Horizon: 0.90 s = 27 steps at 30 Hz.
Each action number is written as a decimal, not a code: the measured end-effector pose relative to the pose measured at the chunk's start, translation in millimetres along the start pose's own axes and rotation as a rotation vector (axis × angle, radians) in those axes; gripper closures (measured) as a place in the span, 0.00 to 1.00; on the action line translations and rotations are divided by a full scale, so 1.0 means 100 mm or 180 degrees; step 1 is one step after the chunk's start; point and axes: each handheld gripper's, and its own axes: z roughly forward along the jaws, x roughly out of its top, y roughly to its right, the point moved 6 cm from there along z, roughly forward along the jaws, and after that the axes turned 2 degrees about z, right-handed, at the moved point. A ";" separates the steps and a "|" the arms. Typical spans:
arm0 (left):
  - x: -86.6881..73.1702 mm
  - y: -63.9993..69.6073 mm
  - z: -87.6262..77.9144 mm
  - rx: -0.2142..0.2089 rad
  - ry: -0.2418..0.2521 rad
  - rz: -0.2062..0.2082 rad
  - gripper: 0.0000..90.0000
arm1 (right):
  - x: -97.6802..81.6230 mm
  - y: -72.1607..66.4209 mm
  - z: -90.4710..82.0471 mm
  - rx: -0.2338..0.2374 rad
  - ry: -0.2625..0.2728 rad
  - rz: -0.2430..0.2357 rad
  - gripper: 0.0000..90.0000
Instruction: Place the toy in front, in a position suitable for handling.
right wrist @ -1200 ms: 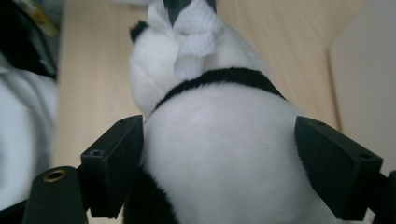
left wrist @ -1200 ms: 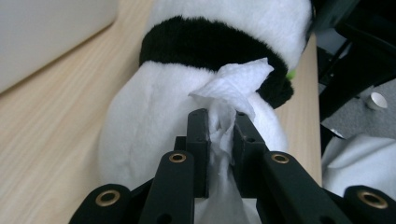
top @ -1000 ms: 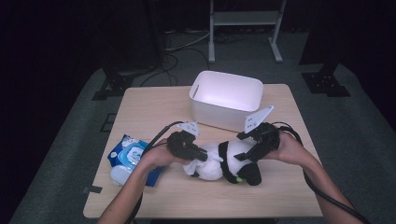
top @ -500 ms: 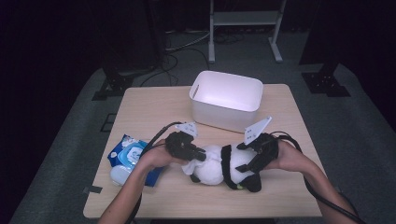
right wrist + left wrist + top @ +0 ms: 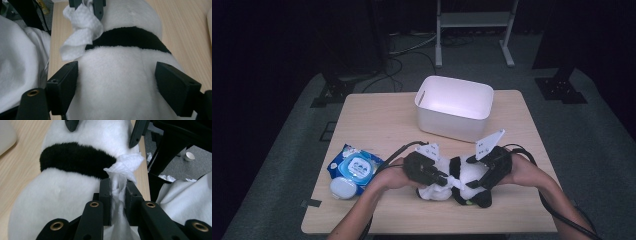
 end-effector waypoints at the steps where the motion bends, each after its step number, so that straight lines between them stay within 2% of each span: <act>1: -0.02 0.00 -0.02 0.0009 0.0005 -0.0005 0.87 | -0.01 -0.01 0.00 -0.0003 0.0005 0.0003 0.22; 5: -0.15 -0.03 -0.17 0.0101 0.0017 -0.0094 0.87 | -0.05 -0.03 -0.02 -0.0007 0.0010 -0.0054 0.22; 9: -0.31 -0.13 -0.32 0.0244 0.0033 -0.0222 0.87 | -0.06 -0.05 -0.02 -0.0013 0.0011 -0.0068 0.22; 11: -0.38 -0.19 -0.38 0.0318 0.0059 -0.0302 0.87 | -0.07 -0.06 -0.02 -0.0024 -0.0004 -0.0081 0.22; 16: -0.52 -0.34 -0.43 0.0379 0.0124 -0.0456 0.87 | -0.09 -0.09 -0.02 -0.0051 0.0021 -0.0107 0.22; 21: -0.51 -0.44 -0.44 0.0428 0.0188 -0.0551 0.87 | -0.12 -0.14 -0.03 -0.0061 -0.0014 -0.0175 0.22; 24: -0.48 -0.50 -0.44 0.0482 0.0174 -0.0559 0.87 | -0.14 -0.17 -0.03 -0.0064 -0.0017 -0.0203 0.23; 27: -0.40 -0.53 -0.44 0.0471 0.0194 -0.0549 0.87 | -0.15 -0.18 -0.04 -0.0057 -0.0008 -0.0195 0.23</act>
